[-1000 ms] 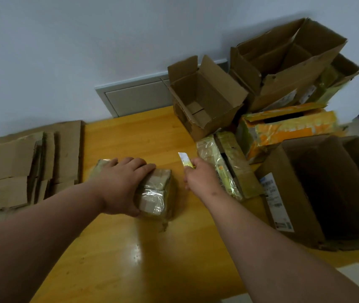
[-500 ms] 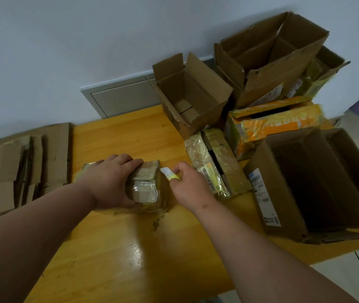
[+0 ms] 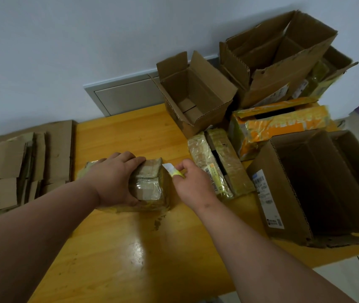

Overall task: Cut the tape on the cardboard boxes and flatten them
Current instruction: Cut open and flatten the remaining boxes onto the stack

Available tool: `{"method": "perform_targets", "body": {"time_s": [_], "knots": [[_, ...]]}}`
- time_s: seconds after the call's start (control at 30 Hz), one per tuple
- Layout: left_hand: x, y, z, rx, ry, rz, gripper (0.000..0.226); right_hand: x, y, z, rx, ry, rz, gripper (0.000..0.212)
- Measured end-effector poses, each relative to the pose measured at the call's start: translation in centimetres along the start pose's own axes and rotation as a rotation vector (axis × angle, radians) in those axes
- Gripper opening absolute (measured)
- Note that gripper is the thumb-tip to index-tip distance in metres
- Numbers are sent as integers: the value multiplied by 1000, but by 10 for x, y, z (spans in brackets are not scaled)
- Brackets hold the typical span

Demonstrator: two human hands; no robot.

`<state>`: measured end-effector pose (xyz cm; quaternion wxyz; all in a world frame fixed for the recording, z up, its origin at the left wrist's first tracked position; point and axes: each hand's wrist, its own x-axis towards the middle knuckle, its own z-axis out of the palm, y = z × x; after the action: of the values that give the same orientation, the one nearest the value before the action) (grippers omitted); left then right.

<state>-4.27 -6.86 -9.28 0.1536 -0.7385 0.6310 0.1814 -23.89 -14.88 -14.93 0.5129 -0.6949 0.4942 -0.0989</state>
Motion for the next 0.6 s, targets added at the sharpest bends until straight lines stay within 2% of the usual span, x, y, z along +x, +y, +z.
{"method": "perform_targets", "body": {"time_s": [0.17,0.6], "knots": [[0,1,0,7,4,-4,120,1,-5,-1,-14,-37,-3,15],[1,2,-2,-37,0,-21,121,1,-6,1,23,2,49,17]]}}
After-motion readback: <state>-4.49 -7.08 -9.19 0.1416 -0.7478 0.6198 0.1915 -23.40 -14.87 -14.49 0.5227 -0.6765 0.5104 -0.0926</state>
